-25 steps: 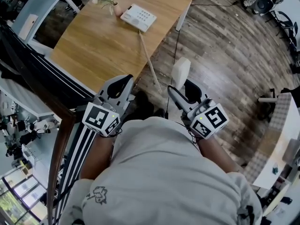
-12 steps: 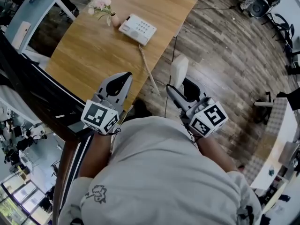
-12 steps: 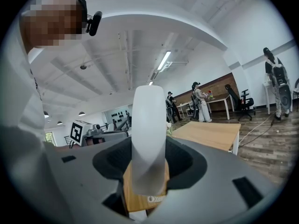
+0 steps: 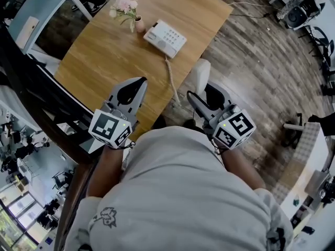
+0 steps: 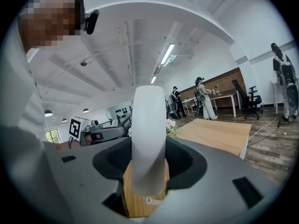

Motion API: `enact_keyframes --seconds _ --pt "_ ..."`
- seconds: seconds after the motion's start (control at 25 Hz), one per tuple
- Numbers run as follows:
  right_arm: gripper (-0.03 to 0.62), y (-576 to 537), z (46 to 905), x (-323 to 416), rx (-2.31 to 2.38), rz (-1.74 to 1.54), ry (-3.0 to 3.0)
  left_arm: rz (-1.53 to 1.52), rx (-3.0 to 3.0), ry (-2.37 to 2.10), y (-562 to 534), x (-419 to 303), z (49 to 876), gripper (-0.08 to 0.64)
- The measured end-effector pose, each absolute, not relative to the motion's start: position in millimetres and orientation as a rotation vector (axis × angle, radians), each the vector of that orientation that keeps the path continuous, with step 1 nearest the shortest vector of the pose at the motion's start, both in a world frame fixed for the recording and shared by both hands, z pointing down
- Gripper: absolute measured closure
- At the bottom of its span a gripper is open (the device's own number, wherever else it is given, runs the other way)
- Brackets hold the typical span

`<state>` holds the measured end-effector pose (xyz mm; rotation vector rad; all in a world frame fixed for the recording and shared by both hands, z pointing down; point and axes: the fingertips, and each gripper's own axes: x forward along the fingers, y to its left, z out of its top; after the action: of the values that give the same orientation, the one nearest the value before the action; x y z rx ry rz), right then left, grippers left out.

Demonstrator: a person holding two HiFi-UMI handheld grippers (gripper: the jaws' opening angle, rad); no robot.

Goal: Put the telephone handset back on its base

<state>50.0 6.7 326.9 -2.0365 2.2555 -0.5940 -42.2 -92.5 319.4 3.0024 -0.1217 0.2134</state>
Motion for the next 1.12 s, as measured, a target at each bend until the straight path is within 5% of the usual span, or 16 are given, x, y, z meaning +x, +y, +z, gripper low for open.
enact_keyframes --seconds 1.12 --pt "0.368 -102.8 363.2 180.2 -1.387 -0.713 2.812 0.256 2.786 -0.897 -117.0 45.5 342.6 0.554"
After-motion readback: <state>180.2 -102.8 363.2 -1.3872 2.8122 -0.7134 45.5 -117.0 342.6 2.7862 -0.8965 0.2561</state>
